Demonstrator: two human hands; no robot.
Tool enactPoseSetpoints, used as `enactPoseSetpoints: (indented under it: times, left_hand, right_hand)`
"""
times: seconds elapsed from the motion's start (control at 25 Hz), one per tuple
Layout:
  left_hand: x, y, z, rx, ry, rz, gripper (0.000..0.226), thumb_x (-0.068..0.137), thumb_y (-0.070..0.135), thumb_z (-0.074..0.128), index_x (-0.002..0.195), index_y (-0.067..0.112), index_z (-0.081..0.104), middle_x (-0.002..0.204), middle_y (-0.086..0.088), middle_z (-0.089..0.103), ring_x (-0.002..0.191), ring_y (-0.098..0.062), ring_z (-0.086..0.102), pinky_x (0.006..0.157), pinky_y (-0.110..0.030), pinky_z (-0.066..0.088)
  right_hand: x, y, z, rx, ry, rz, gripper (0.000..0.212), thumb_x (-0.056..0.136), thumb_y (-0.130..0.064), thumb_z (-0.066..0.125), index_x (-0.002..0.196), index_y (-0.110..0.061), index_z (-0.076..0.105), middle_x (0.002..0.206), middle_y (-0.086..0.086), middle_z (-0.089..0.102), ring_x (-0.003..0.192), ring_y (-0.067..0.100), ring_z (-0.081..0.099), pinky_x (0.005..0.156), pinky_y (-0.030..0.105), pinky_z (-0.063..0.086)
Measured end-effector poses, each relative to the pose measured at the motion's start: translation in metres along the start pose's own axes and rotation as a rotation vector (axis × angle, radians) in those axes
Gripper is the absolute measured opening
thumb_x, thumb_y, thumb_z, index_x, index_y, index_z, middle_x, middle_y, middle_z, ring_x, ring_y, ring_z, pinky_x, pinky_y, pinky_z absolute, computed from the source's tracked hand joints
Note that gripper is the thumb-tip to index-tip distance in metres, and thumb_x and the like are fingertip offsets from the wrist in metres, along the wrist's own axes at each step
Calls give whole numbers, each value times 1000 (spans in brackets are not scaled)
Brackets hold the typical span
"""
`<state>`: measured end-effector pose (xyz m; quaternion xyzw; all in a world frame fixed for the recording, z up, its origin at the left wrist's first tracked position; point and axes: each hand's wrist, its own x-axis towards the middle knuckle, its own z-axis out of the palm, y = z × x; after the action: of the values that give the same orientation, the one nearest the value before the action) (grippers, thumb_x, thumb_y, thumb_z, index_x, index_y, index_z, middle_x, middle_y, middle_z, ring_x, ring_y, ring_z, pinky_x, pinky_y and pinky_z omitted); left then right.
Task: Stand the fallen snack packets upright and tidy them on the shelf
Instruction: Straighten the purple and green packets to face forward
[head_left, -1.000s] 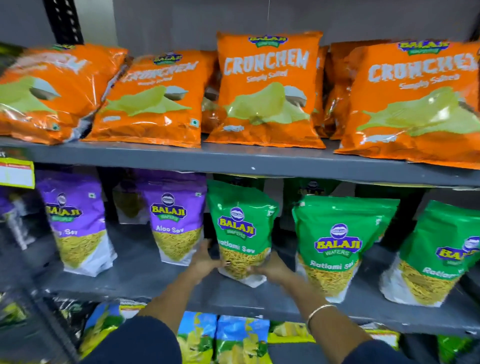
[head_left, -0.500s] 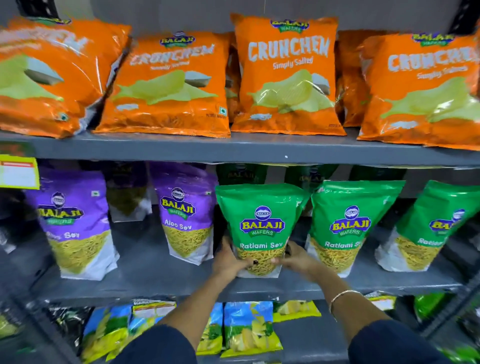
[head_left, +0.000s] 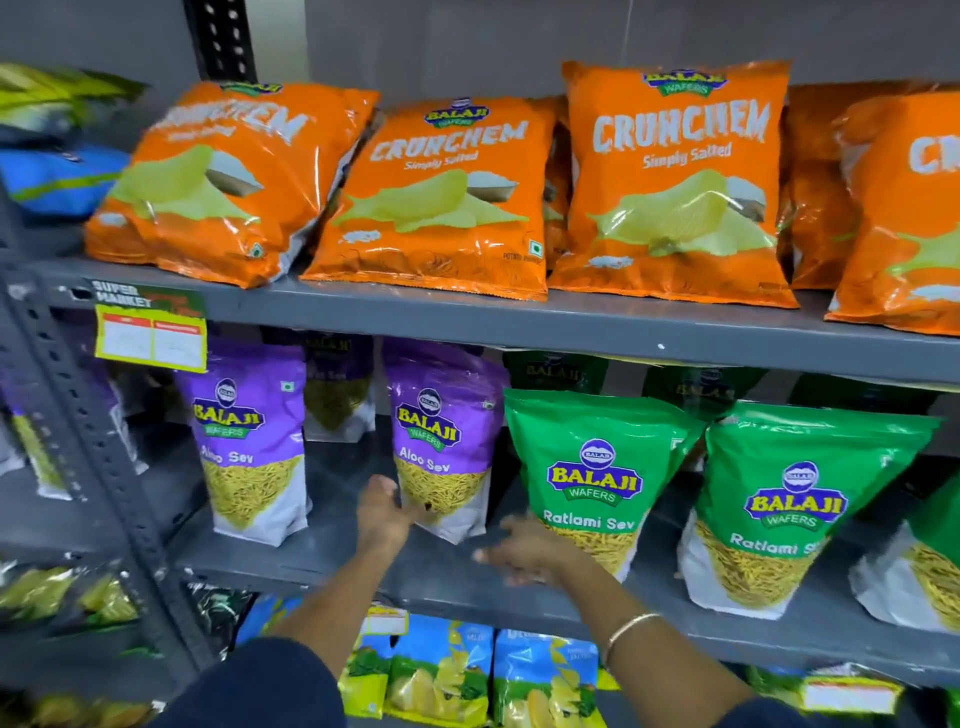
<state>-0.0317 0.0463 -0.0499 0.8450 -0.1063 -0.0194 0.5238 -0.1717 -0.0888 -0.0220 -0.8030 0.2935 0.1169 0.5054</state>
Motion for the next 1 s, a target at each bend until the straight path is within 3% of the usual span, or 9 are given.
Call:
enactPoseSetpoints:
  times: [0.08,0.2,0.32,0.44,0.56,0.68,0.8,0.92,1.0]
  left_hand:
    - [34,-2,-13,-173,-143,-27,75,67,-7,77,132,-7,39,133,-17,47,127,-27,45,102,-31,38]
    - [58,-7,-18,-165,-551,-51,76,73,-8,71,137,2,32,135,-9,51,120,-19,49,95,-29,41]
    - [61,-26,-26,-74,-490,-5,68,69,-4,76,129,3,45,128,-19,59,110,-24,56,94,-32,44]
    - [59,-43,-47,-117,-435,19,84,63,-8,80,134,-1,38,134,-22,54,119,-26,54,102,-36,44]
    - [53,-53,-65,-92,-436,7,92,64,-2,81,139,0,28,137,-17,50,125,-22,49,105,-35,41]
    - [49,-55,-70,-148,-455,-9,86,66,-5,79,137,-1,31,134,-20,54,125,-33,52,107,-49,42]
    - [47,-52,-75,-173,-474,15,76,68,-8,76,134,-6,38,125,-20,59,111,-21,55,97,-33,45]
    - [43,-50,-75,-178,-463,28,74,69,-10,75,133,-6,39,129,-23,57,106,-15,50,89,-27,41]
    - [42,-48,-76,-169,-484,25,75,71,-8,73,136,-4,35,131,-21,55,109,-18,51,91,-29,41]
  right_hand:
    - [30,-15,9,161,158,-155,80,76,-10,75,140,0,28,131,14,48,113,22,53,86,29,52]
    - [64,-32,18,478,161,-255,79,73,5,73,138,2,29,137,20,53,108,21,57,91,32,48]
    - [76,-35,34,516,282,-284,77,68,10,76,134,2,37,131,23,58,114,29,60,103,40,46]
    - [72,-41,57,494,310,-306,79,66,13,77,133,3,38,131,26,56,123,37,54,107,52,40]
    - [58,-51,69,514,221,-411,71,69,17,72,131,0,40,130,24,57,114,32,59,96,40,53]
    - [44,-76,52,667,229,-469,50,75,10,70,119,-8,53,108,12,69,79,12,70,62,18,58]
    - [29,-105,29,693,309,-488,37,76,9,67,113,10,60,82,3,76,51,2,69,45,15,54]
    - [23,-110,28,705,387,-476,42,75,11,67,116,15,57,84,6,73,54,4,67,48,13,54]
    - [24,-95,37,713,329,-411,53,76,8,69,125,7,49,102,11,69,77,14,66,61,17,54]
